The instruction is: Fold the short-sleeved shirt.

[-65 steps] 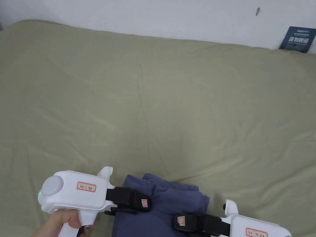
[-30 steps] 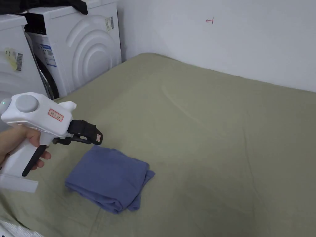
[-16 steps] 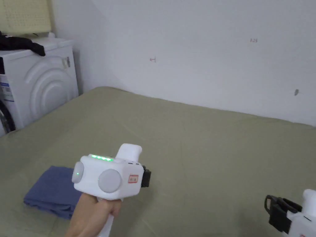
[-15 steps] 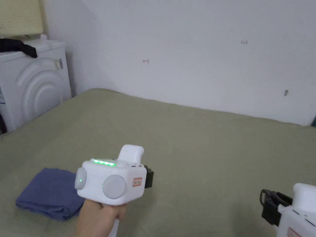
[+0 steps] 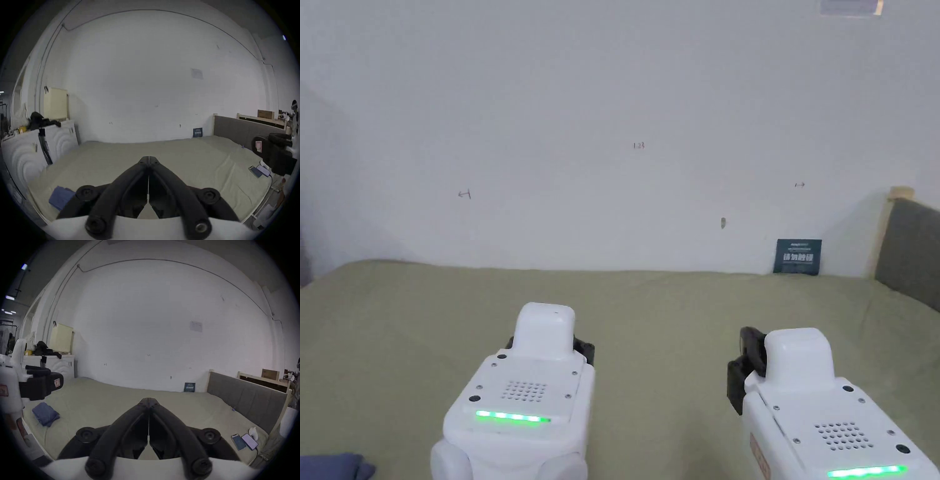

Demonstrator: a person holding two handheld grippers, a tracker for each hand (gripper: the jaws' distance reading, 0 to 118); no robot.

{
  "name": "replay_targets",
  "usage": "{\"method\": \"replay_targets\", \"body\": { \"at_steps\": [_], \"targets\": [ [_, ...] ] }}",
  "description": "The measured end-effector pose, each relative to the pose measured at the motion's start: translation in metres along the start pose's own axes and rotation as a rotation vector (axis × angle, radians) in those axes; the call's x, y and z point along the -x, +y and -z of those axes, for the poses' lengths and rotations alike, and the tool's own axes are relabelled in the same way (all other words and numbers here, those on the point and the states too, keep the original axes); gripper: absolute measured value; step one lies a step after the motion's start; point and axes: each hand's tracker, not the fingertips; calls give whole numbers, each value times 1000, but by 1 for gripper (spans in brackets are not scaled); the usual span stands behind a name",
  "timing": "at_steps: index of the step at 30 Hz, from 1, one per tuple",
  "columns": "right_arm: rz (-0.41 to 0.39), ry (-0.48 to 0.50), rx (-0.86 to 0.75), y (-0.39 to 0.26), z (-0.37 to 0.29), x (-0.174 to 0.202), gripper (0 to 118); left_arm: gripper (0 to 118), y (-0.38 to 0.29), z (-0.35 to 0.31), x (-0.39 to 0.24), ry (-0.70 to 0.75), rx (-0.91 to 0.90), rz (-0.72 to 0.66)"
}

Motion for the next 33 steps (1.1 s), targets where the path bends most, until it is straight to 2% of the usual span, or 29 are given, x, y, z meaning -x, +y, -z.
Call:
{"method": "replay_targets", "body": {
  "at_steps": [12,15,16,17,18,19,20,21,22,28,33],
  "targets": [
    [7,10,-9,9,-2,7,3,0,7,-10,28,27,-23,-11],
    [-2,9,-12,11,-3,9,8,0,6,-11,29,37,-27,-13],
    [-3,6,-13,11,-3,8,13,0,5,-10,29,42,-28,-3],
    [-1,-1,-18,12,-2,6,24,5,4,-11,30,46,-28,0],
    [1,-11,-19,13,-3,5,44,14,3,-9,32,47,-22,-6],
    [5,-10,-19,14,-3,2,79,40,2,-7,33,60,-14,-11],
    [12,-11,-15,14,-2,-1,100,79,1,-5,35,82,-6,-16],
    [18,-16,-12,14,-1,-3,115,116,0,-2,38,90,18,-23],
    [20,-16,-10,14,-1,-5,118,117,-2,2,40,83,44,-37],
    [-9,-7,8,13,3,0,118,118,0,-8,39,88,8,-22],
    [-8,2,6,16,5,2,118,118,6,0,32,138,172,-12]
  ]
}}
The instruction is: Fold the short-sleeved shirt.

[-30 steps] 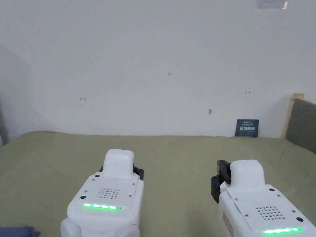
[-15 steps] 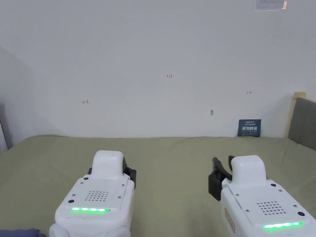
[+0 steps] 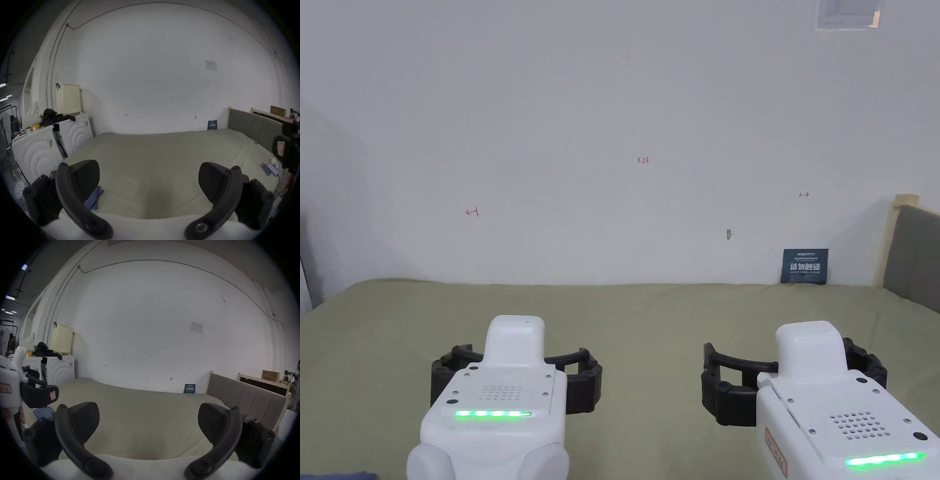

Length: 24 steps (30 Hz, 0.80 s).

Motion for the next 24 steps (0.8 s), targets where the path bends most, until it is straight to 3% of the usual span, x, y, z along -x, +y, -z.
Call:
{"method": "replay_targets", "body": {
  "at_steps": [3,6,7,14,22,23,24],
  "targets": [
    [14,3,13,0,1,-2,118,118,0,-4,1,2,-46,14],
    [24,5,18,0,0,-4,118,118,-2,-3,15,-132,-69,-48],
    [25,4,19,0,0,-4,118,118,10,-6,18,-121,-247,-15],
    [31,6,29,1,1,-6,118,118,17,-5,24,-120,-223,-43],
    [37,5,44,1,1,-9,118,118,18,-12,18,-69,-226,36],
    [37,2,44,1,2,-10,118,118,10,-11,16,-101,-94,-10],
    [37,2,45,1,2,-11,118,118,10,-11,17,-102,-111,-2]
  ]
}}
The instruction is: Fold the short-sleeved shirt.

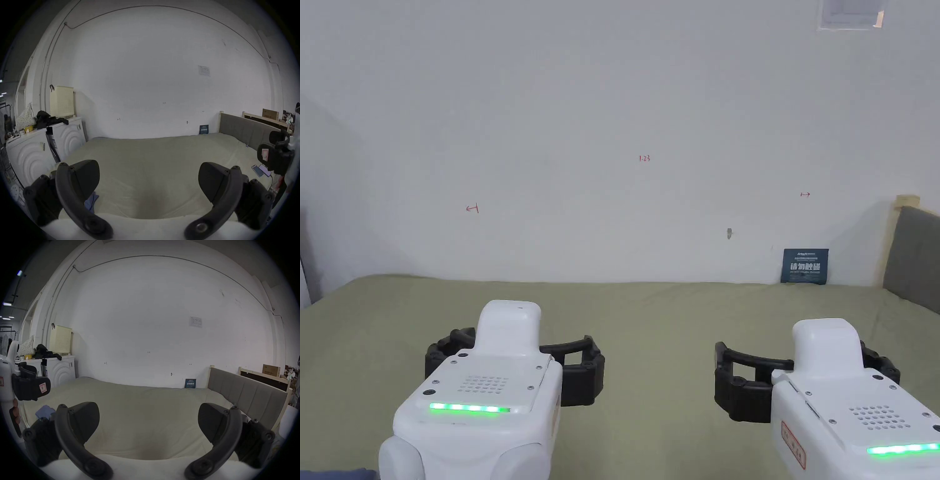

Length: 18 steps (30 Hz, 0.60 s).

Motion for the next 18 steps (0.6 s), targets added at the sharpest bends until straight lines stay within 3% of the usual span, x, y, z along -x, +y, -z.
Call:
{"method": "replay_targets", "body": {
  "at_steps": [6,13,17,18],
  "targets": [
    [13,-12,2,1,-1,-4,118,118,2,-5,-7,-4,-11,35],
    [24,-8,-2,2,-2,-7,118,118,10,-3,-2,12,55,-22],
    [22,-9,-8,4,-3,-7,118,118,9,-10,-9,92,9,92],
    [25,-10,-9,5,-3,-8,118,118,10,-11,-9,35,15,89]
  ]
}}
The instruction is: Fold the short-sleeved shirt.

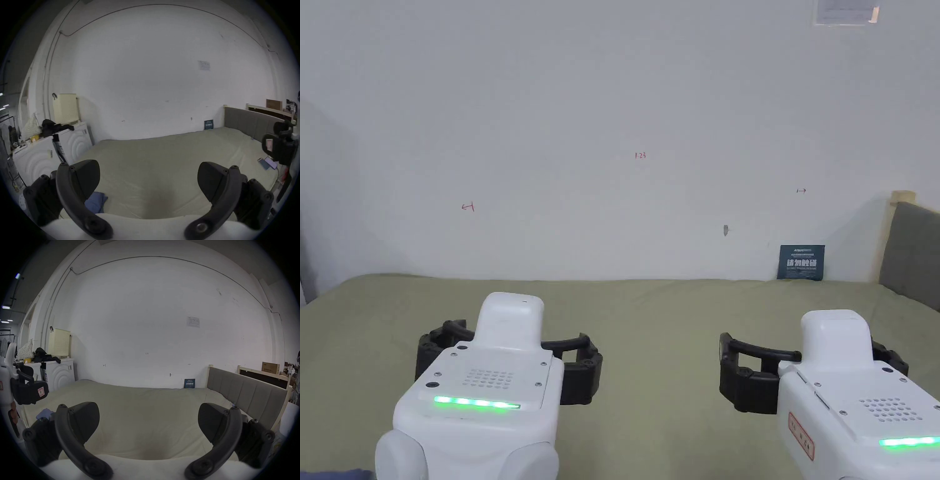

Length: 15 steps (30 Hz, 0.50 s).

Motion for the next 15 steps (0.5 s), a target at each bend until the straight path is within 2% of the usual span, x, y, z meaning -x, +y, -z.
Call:
{"method": "replay_targets", "body": {
  "at_steps": [2,4,7,15],
  "targets": [
    [13,3,-3,1,0,-1,118,118,2,0,4,-21,-6,-126],
    [21,3,-2,3,0,-1,118,118,3,-2,8,-47,-18,-170],
    [14,10,-2,3,-1,0,118,118,3,-3,7,-25,-25,-97],
    [14,12,7,1,0,1,118,118,-2,-2,8,-31,-44,-82]
  ]
}}
